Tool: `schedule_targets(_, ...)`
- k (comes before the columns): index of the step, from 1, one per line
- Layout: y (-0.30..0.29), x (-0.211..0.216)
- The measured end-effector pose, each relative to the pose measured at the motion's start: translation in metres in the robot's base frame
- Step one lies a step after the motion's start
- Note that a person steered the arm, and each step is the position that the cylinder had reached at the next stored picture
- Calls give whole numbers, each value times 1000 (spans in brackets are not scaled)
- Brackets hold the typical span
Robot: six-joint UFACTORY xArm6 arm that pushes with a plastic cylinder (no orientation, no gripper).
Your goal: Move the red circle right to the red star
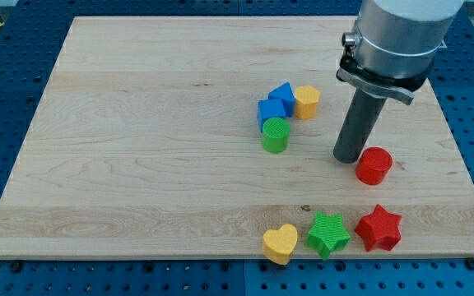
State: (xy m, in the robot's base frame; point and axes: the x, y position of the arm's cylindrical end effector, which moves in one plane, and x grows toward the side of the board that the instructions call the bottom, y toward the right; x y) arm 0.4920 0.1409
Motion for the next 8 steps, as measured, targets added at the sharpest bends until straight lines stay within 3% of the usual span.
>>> schedule_targets(2, 13, -8)
schedule_targets(8, 53, 56)
